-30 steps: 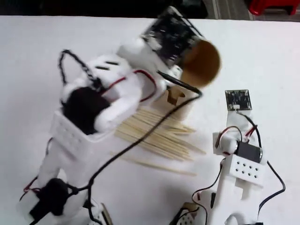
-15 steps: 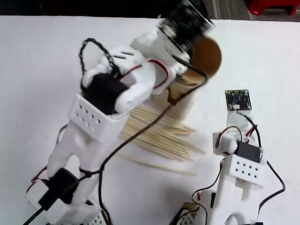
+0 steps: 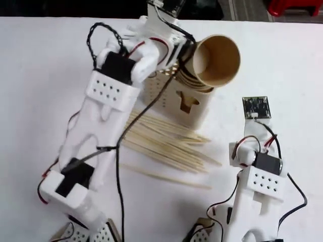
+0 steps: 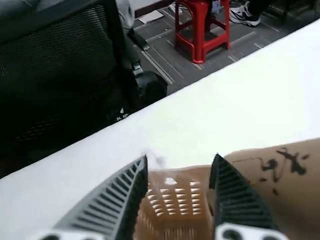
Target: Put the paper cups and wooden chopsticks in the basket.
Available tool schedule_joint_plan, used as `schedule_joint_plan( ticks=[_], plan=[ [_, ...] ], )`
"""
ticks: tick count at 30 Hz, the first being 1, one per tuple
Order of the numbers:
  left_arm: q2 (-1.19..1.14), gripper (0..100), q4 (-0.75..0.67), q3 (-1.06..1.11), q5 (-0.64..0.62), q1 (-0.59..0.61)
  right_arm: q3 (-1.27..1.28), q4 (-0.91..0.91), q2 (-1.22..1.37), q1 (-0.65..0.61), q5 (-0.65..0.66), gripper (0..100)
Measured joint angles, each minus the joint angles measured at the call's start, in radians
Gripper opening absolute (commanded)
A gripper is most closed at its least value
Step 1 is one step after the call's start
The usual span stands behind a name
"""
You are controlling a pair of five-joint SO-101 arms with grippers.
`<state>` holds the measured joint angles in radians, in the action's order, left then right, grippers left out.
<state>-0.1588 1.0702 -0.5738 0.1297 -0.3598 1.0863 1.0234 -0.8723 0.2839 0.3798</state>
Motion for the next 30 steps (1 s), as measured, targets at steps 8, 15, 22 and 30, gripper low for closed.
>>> schedule_joint_plan(
  ticks=[8, 15, 22, 30],
  plan=[
    [0.035, 21, 0.114, -0.146, -0.003, -0.006, 0.000, 0.000, 0.000, 0.000, 0.000, 6.3],
    [0.071, 21, 0.276, -0.295, -0.003, -0.135, 0.000, 0.000, 0.000, 0.000, 0.000, 6.3],
    [0.072, 21, 0.336, -0.321, 0.046, -0.230, 0.000, 0.000, 0.000, 0.000, 0.000, 6.3],
    [0.015, 21, 0.292, -0.302, 0.048, -0.123, 0.000, 0.000, 0.000, 0.000, 0.000, 6.3]
  ],
)
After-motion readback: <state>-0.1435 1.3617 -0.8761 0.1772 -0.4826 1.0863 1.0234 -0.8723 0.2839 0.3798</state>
